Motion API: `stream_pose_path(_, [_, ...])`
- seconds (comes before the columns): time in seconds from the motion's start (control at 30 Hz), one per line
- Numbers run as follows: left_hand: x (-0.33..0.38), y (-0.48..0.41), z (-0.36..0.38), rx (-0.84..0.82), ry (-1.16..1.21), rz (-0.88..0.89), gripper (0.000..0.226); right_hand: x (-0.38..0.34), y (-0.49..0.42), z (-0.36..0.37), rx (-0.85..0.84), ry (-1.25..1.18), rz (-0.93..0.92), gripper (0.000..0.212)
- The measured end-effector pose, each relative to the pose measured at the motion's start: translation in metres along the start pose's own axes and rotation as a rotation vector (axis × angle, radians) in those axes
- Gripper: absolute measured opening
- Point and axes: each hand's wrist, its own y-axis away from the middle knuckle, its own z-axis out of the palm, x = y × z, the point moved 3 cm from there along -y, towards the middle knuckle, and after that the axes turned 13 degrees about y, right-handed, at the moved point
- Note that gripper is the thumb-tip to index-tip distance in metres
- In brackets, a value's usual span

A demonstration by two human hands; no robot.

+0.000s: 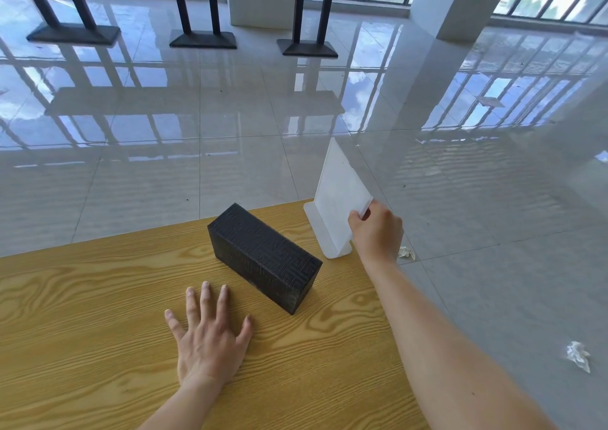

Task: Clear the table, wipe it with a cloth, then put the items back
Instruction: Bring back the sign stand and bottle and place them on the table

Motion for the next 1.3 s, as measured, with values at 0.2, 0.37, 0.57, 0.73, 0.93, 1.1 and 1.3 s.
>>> stream_pose_path(0.2, [0.000, 0.000, -0.001, -0.015, -0.016, -0.006, 0.090, 0.000, 0.000, 0.000, -0.002, 0.004, 0.007, 0.024])
stream_pose_path(0.37, [0.000, -0.001, -0.002, -0.012, 0.001, -0.008, 0.090, 0.002, 0.000, -0.001, -0.008, 0.003, 0.005, 0.025])
stream_pose_path(0.57, [0.000, 0.000, 0.000, -0.011, -0.005, -0.007, 0.090, 0.004, 0.003, -0.003, 0.002, -0.027, -0.011, 0.026])
stream_pose_path(0.73, [-0.002, -0.003, 0.002, -0.012, -0.011, -0.013, 0.089, 0.018, 0.014, -0.012, -0.038, -0.054, 0.036, 0.038])
stream_pose_path(0.93, [0.000, -0.003, -0.004, -0.130, 0.027, -0.023, 0.087, 0.034, 0.039, -0.036, -0.160, -0.030, 0.020, 0.033])
stream_pose_path(1.1, [0.009, 0.001, -0.046, -0.101, 0.153, -0.041, 0.082, 0.029, 0.062, -0.056, -0.293, 0.004, -0.098, 0.037])
stream_pose_path(1.3, [0.025, 0.059, -0.112, 0.082, 0.158, 0.079, 0.078, -0.003, 0.096, -0.102, -0.179, -0.037, -0.321, 0.040])
